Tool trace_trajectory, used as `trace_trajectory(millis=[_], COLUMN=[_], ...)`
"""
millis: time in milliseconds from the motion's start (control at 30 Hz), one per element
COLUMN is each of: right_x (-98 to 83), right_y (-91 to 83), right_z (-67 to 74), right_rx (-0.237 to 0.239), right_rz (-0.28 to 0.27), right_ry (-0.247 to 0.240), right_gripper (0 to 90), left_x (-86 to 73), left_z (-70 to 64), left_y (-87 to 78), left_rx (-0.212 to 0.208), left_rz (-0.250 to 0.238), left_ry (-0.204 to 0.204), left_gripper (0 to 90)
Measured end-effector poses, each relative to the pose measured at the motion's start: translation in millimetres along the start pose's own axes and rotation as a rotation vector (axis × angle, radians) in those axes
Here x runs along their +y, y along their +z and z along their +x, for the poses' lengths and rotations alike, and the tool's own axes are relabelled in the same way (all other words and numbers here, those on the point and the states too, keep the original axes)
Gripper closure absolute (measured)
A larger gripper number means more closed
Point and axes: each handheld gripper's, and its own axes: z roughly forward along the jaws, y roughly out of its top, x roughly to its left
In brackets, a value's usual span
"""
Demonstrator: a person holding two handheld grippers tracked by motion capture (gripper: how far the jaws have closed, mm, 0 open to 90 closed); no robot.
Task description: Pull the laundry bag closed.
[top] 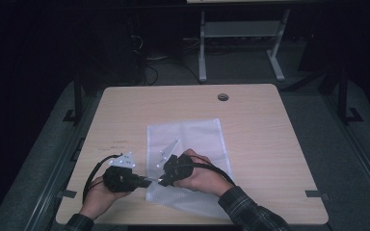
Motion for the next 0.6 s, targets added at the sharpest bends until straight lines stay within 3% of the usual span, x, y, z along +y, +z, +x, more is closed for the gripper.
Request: trace_trajectory(millis=[600], right_x=[-12.4], right_y=[-5.2], right_z=[0.2], right_rx=[-0.001], right_rz=[-0.012], right_ry=[0.021], right_gripper=[82.1], left_x=[-1.1], left_z=[1.3], left_y=[-0.6], left_rx=[-0.002], left_rz=[-0.004], left_ry=[-0.013], left_gripper=[84.5])
